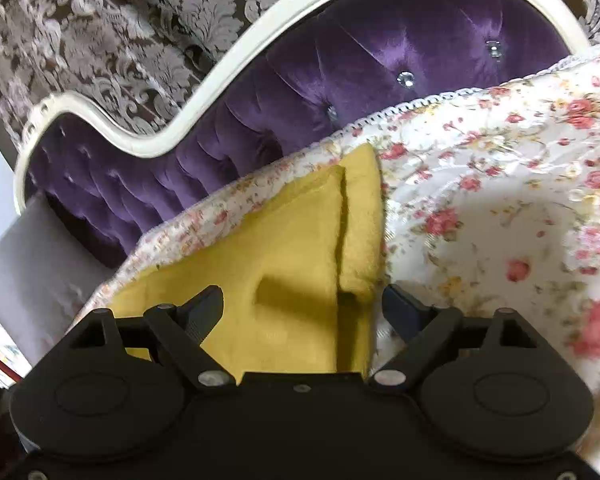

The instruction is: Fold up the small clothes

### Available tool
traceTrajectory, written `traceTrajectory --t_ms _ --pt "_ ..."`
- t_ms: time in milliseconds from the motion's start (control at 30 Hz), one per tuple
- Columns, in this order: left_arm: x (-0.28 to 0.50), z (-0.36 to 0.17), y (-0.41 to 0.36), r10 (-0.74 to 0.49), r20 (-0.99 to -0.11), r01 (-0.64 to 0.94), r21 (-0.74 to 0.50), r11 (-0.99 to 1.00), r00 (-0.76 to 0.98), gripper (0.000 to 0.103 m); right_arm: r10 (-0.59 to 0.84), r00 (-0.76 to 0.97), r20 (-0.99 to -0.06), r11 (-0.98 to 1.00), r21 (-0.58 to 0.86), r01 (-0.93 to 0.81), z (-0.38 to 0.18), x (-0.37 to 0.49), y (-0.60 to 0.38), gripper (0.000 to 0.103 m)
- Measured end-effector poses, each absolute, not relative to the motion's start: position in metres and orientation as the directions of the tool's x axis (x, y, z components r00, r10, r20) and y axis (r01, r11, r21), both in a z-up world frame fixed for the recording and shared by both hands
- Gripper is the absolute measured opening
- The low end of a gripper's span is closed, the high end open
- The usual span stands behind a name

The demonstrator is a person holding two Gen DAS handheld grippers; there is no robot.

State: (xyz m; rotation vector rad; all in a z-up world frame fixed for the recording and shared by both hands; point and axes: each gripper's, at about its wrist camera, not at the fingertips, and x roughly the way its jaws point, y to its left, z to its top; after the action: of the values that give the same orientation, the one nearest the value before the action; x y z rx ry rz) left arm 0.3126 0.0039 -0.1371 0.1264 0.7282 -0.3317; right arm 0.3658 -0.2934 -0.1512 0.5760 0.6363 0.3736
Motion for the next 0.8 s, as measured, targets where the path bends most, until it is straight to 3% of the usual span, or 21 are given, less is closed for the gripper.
traceTrajectory --t_ms 233,367,533,600,667,700,733,800 --pt "0.313 -0.137 0.002 -0.252 -0.669 0.337 -0.001 0.941 0.699 0.093 0.565 0.736 -0.373 0.696 0.695 -0.182 -0.157 0.387 -0.301 0.089" --pt "0.314 -0.138 0.002 -0.254 -0.670 0.338 -0.005 0.941 0.698 0.093 0.619 0.709 -0.338 0.645 0.734 -0.212 -0.158 0.396 -0.301 0.102" --pt "0.316 -0.137 0.004 -0.261 -0.675 0.342 -0.014 0.939 0.690 0.093 0.643 0.667 -0.377 0.659 0.717 -0.230 -0.154 0.393 -0.298 0.102" --pt "0.317 -0.136 0.004 -0.266 -0.679 0.344 -0.022 0.939 0.684 0.093 0.638 0.659 -0.399 0.673 0.704 -0.226 -0.152 0.390 -0.296 0.091" --pt "0.319 -0.132 0.006 -0.278 -0.686 0.347 -0.041 0.937 0.672 0.093 0.582 0.678 -0.449 0.725 0.664 -0.182 -0.150 0.386 -0.297 0.059" --pt "0.321 -0.129 0.007 -0.287 -0.688 0.345 -0.057 0.937 0.666 0.093 0.556 0.686 -0.469 0.746 0.645 -0.164 -0.150 0.384 -0.300 0.051" --pt "0.323 -0.126 0.009 -0.298 -0.686 0.341 -0.078 0.937 0.664 0.093 0.543 0.688 -0.482 0.755 0.639 -0.148 -0.151 0.383 -0.304 0.035" --pt "0.329 -0.116 0.009 -0.320 -0.662 0.331 -0.114 0.937 0.677 0.093 0.557 0.686 -0.468 0.731 0.668 -0.138 -0.156 0.381 -0.314 0.026"
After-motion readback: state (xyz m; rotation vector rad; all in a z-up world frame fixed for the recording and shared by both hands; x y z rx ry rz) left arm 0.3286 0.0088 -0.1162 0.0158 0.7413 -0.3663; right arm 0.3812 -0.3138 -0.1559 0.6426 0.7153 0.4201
